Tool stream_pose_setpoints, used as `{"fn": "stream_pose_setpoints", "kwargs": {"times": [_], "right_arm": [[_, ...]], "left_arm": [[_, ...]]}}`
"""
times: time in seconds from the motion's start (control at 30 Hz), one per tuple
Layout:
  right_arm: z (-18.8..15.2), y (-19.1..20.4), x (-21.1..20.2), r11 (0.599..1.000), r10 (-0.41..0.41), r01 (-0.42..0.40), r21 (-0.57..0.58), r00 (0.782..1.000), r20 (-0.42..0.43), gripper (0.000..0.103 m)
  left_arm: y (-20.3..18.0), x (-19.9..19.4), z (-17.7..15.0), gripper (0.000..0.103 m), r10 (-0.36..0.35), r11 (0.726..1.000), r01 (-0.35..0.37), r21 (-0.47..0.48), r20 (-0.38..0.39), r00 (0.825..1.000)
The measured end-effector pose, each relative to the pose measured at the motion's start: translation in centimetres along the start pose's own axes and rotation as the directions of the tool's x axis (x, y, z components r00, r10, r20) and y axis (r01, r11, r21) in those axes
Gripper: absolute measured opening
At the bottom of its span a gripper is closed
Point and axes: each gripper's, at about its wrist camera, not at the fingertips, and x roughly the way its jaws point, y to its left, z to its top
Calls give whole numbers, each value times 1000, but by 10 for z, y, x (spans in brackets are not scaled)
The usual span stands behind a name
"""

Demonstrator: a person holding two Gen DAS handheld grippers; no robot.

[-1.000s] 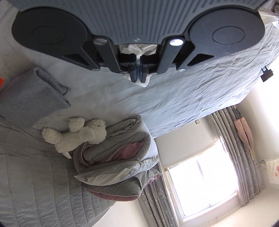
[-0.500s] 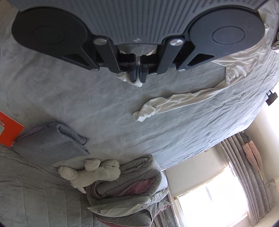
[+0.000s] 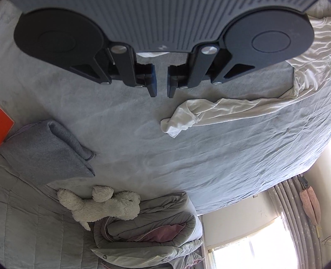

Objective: Fold clothes

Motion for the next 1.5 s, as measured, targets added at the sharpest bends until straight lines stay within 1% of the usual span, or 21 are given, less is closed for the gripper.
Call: {"fn": "stream_pose_setpoints", "kwargs": {"times": [0.07,0.1,0.13,0.27,0.37,0.4,0.43,0.47,0.5,0.6,0.77,0.9,1.03,1.17,1.27,1.3,1.33,1.4,1.43,1.47,1.5], "right_arm": [[9,11,19,999,4,-4,-50,1000,-11,36],[14,17,29,997,7,-8,-76,1000,-17,52],[16,24,40,994,22,-24,-106,999,-26,57],[21,50,78,975,32,-43,-218,998,-56,57],[17,63,101,949,-5,-18,-314,997,-74,57],[15,65,107,941,-30,0,-339,996,-83,48],[15,64,110,940,-47,14,-340,995,-89,21],[15,62,113,940,-64,28,-341,993,-94,7],[15,61,115,939,-78,41,-340,992,-96,2],[28,56,94,948,-73,77,-310,997,24,1],[62,28,38,983,-74,112,-142,965,252,1],[64,4,40,991,-106,122,-62,970,219,1],[62,-4,53,990,-131,137,-32,979,157,1],[55,1,68,982,-168,176,-71,980,104,1],[55,-1,67,982,-167,177,-61,976,143,1],[57,-1,58,985,-155,167,-41,965,209,1],[59,0,39,991,-123,134,-10,934,334,1],[62,3,7,998,-48,57,-1,850,525,1],[63,5,-5,999,-37,48,-4,813,581,1],[65,5,-6,997,-59,72,1,809,584,1],[66,1,-1,995,-86,97,10,824,560,1]], "left_arm": [[-4,20,1,78,17,1000,-18,-6,-26,1000],[-5,29,1,78,20,1000,-20,-10,-36,999],[-5,35,1,78,14,1000,-14,-13,-40,999],[-4,50,6,78,-10,999,9,-45,-34,999],[-6,63,7,78,-10,999,8,-42,-41,999],[-7,67,7,77,-7,999,6,-37,-47,999],[-8,71,7,76,-5,999,3,-33,-54,999],[-9,75,6,74,-3,999,1,-34,-65,998],[-11,77,6,74,8,999,-10,-32,-65,998],[-13,79,7,66,22,999,-24,-30,-54,998],[-12,77,10,53,3,999,-6,-52,-48,999],[-11,77,8,50,7,999,-9,-45,-49,999],[-15,78,7,27,-10,999,9,-31,-52,999],[-18,75,8,21,-7,1000,6,-9,-43,999],[-7,64,18,16,-16,997,17,-80,15,1000],[-2,57,23,16,-24,993,30,-114,52,998],[4,50,28,16,-31,989,44,-145,88,996],[8,43,33,15,-33,986,55,-160,134,990],[9,42,34,15,-27,986,50,-160,145,989],[8,47,32,15,-16,988,35,-151,120,993],[6,53,29,15,-6,990,19,-140,95,995]]}}
